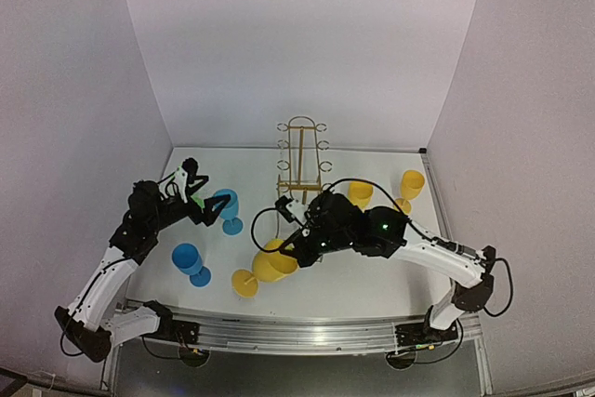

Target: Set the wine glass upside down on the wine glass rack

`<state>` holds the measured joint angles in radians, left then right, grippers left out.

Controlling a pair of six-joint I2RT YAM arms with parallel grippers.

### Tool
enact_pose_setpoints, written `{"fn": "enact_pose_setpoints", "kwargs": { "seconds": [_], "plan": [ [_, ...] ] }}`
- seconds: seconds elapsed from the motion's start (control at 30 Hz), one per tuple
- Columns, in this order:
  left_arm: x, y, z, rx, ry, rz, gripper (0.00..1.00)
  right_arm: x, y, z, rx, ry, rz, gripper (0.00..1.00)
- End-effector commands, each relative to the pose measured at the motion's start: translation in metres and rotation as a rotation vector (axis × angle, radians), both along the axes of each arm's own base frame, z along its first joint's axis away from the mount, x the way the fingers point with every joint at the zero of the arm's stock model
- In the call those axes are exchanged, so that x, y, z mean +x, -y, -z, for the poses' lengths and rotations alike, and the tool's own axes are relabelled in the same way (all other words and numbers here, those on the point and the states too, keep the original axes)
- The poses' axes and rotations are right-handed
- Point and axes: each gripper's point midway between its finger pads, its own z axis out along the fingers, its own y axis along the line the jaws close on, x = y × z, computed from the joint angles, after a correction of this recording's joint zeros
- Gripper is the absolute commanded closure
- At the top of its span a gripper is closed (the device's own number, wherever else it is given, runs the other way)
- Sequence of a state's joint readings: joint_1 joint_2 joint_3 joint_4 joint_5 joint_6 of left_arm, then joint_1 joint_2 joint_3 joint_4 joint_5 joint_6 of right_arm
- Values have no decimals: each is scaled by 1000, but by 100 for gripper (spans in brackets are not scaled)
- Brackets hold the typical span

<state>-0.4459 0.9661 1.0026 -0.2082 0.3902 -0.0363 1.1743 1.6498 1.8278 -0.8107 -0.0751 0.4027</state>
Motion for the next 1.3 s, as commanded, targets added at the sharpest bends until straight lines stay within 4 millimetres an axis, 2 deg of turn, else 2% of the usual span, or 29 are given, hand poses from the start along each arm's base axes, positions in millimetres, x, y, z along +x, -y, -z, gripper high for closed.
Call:
{"fn": "enact_pose_setpoints", "kwargs": {
  "seconds": [0.0,0.07,0.17,0.23,0.27,0.33,0.37,0.43,0.5,0.6,0.73,0.97,1.1,1.27],
  "plan": [
    [9,-55,-129,-242,233,-251,0,-4,4,-118,250,238,-92,100],
    [13,-80,-160,-305,287,-352,0,11,12,-146,271,383,-41,100],
    [9,-97,-189,-399,310,-394,0,40,24,-188,309,607,90,100],
    [2,-91,-195,-446,279,-334,0,57,33,-219,353,789,181,100],
    [-2,-83,-195,-475,243,-281,0,62,34,-235,402,875,223,100],
    [-9,-69,-194,-526,168,-180,0,70,36,-253,468,1029,292,100],
    [-11,-64,-192,-551,129,-146,0,72,42,-273,528,1115,350,100],
    [-14,-55,-188,-580,67,-79,0,80,47,-290,569,1265,460,100],
    [-21,-44,-191,-596,43,8,0,83,42,-301,582,1379,511,100],
    [-23,-25,-201,-648,-12,150,0,84,21,-313,615,1509,512,100],
    [-31,1,-224,-689,-50,309,0,86,-8,-319,634,1623,500,100],
    [-43,25,-240,-726,-67,464,0,93,-29,-328,674,1728,531,100],
    [-40,33,-250,-767,-79,485,0,97,-39,-322,694,1728,512,100],
    [-49,40,-267,-783,-42,540,0,103,-44,-312,690,1695,495,100]
  ]
}}
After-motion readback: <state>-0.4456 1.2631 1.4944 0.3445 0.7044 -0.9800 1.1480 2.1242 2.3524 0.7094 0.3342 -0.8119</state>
